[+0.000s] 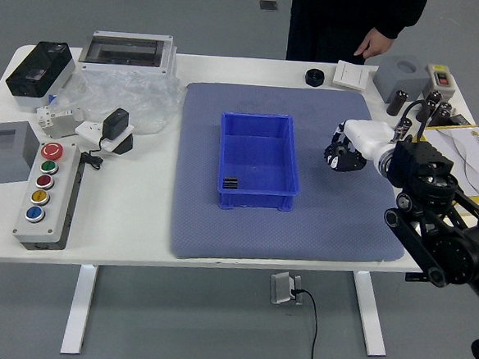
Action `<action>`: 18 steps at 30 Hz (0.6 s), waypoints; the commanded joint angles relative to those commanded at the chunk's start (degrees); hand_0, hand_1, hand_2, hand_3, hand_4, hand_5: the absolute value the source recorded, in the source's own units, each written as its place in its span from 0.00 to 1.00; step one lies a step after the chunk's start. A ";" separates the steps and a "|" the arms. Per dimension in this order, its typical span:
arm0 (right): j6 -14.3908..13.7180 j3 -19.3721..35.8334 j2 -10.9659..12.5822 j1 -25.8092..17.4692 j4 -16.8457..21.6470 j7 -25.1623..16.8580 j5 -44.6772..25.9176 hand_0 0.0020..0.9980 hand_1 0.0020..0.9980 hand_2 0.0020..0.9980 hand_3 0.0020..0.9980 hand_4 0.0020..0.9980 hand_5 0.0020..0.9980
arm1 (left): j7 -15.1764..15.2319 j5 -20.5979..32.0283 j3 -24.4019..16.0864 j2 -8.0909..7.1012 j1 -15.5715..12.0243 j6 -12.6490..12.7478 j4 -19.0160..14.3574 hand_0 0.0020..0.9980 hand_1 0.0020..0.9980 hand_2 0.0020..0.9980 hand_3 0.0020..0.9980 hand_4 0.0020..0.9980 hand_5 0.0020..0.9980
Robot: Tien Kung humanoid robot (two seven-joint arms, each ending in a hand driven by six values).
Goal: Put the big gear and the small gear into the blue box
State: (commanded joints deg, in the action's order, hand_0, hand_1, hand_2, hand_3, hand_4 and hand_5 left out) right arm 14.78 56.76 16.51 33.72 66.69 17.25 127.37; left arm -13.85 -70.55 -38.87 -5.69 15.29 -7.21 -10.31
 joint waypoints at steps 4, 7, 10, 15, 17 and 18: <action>0.20 0.16 0.07 0.06 0.75 0.05 0.21 0.54 0.44 0.47 0.58 0.43 0.29 | 0.01 -0.04 -0.03 -0.03 0.03 0.02 0.00 0.80 0.77 0.77 0.70 0.57 0.27; 0.34 0.21 0.10 0.10 1.37 0.09 0.33 0.54 0.44 0.47 0.58 0.43 0.29 | 0.01 -0.06 -0.05 -0.02 0.05 0.02 0.00 0.80 0.77 0.77 0.70 0.57 0.27; 0.50 0.25 0.12 0.14 2.26 0.15 0.46 0.54 0.44 0.47 0.58 0.43 0.29 | 0.01 -0.09 -0.09 -0.03 0.05 0.03 0.00 0.80 0.77 0.77 0.70 0.57 0.26; 0.77 0.24 0.09 0.23 4.29 0.29 0.74 0.54 0.44 0.47 0.58 0.43 0.29 | 0.01 -0.12 -0.17 -0.05 0.04 0.05 0.00 0.80 0.77 0.77 0.70 0.57 0.26; 0.85 0.18 0.06 0.28 5.36 0.36 0.79 0.54 0.44 0.47 0.58 0.43 0.29 | 0.01 -0.10 -0.16 -0.05 0.05 0.06 0.00 0.80 0.77 0.77 0.70 0.57 0.26; 0.89 0.11 0.03 0.31 5.86 0.39 0.81 0.54 0.44 0.47 0.58 0.43 0.29 | 0.00 -0.12 -0.18 -0.05 0.06 0.06 0.00 0.80 0.77 0.77 0.70 0.57 0.26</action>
State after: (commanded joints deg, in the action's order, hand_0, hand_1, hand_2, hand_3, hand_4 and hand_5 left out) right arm 15.67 56.87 16.54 34.03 72.55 17.64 128.18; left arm -13.84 -70.67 -39.05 -5.74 15.35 -7.15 -10.31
